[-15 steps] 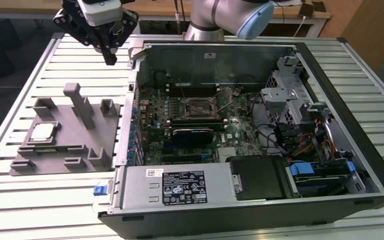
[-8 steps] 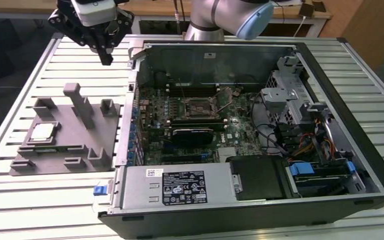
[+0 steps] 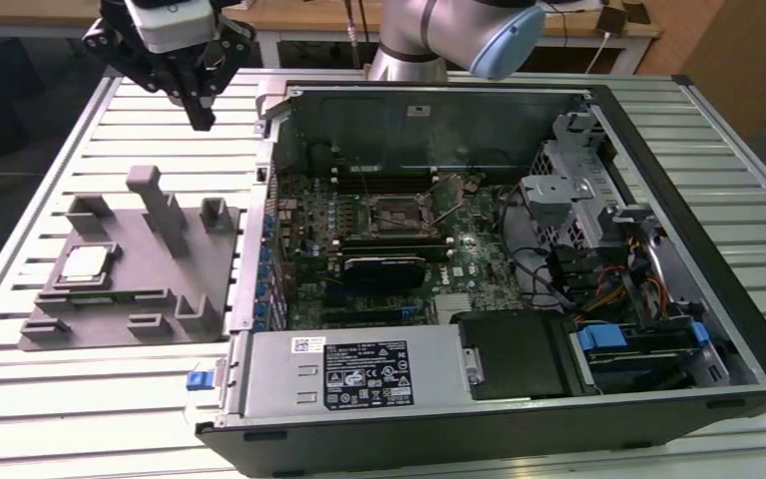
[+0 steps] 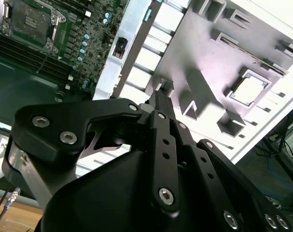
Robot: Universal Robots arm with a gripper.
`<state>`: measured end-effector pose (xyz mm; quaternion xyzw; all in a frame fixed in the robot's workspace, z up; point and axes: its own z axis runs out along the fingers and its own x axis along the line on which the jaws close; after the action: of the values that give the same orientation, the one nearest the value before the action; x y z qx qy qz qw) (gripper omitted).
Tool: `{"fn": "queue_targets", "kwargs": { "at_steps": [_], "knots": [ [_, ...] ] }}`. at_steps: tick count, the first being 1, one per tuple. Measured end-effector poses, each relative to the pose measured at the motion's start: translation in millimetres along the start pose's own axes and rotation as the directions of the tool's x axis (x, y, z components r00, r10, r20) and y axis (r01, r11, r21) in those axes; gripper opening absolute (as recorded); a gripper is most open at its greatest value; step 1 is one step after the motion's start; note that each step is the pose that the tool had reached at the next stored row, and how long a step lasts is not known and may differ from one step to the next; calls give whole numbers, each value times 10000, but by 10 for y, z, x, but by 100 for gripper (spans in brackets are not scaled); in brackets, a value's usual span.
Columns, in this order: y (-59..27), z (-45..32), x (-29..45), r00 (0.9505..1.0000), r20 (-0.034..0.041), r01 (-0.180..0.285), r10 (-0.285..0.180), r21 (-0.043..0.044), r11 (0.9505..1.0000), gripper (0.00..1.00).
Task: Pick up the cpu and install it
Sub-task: 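Reach for the cpu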
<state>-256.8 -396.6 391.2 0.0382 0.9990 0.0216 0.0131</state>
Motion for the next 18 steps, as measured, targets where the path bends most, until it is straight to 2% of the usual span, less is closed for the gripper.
{"fn": "queue_targets", "kwargs": {
  "at_steps": [18],
  "knots": [
    [-15, 3, 186, 10000, 0, 0, 0, 0, 10000, 11]
  ]
}}
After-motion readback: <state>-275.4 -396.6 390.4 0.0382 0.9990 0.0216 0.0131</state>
